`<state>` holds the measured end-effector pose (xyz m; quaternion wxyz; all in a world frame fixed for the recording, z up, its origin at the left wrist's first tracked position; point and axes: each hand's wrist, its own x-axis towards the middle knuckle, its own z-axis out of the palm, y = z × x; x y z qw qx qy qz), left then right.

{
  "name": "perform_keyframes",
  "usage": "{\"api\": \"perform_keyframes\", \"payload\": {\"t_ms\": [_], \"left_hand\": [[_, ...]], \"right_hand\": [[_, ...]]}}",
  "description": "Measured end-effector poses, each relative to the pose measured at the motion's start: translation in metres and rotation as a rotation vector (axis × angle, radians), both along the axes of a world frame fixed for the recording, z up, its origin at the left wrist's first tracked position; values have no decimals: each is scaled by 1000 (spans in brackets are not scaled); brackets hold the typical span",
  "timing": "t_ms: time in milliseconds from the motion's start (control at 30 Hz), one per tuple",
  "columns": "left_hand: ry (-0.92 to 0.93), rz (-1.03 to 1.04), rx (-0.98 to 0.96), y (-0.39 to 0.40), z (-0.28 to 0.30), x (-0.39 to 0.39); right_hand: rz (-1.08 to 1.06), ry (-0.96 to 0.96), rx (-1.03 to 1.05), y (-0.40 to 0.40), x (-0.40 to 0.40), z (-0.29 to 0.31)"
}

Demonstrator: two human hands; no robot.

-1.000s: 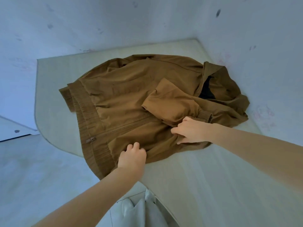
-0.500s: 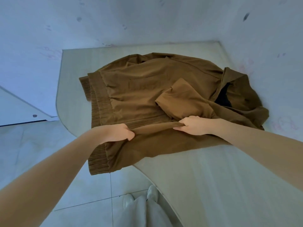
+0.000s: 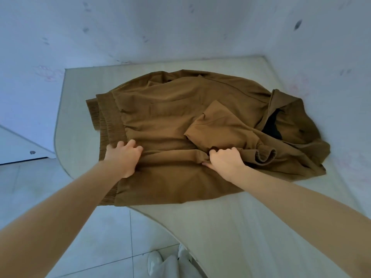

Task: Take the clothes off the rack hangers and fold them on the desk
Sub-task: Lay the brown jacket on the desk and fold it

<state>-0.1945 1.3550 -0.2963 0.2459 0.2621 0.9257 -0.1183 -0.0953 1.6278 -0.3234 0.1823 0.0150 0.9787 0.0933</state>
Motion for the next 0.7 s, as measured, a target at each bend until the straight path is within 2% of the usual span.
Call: {"api": "perform_keyframes", "payload": {"t_ms": [67,133,233,267,333,400,467,533,600,700], "left_hand": [[31,-25,162,12,-10,27],[10,-38,300,26,-17,52],[-50,-24,224,43,-30,70],[-53,-7,181,47,-33,72],[-15,46,151,61,-32,68],[44,79,175,78,-27,62],[53,101,284,97,-24,56],[-76,317,517,116,-20,48],[-258,688,757,140,-15,35],[-491,1172,1065,166,-18,16]], "right_hand": [[14,13,-2,0,1,-3],[47,-12,-100,3,4,4],[-9,-178,-493,19,6,29],[-68,-168,-660,27,8,38],[-183,39,-819,52,4,53],[-292,268,-730,91,-5,54],[-464,271,-575,132,-13,48],[-637,118,-493,158,-13,35],[-748,5,-547,168,-10,25],[-703,-56,-528,166,-7,15]]}}
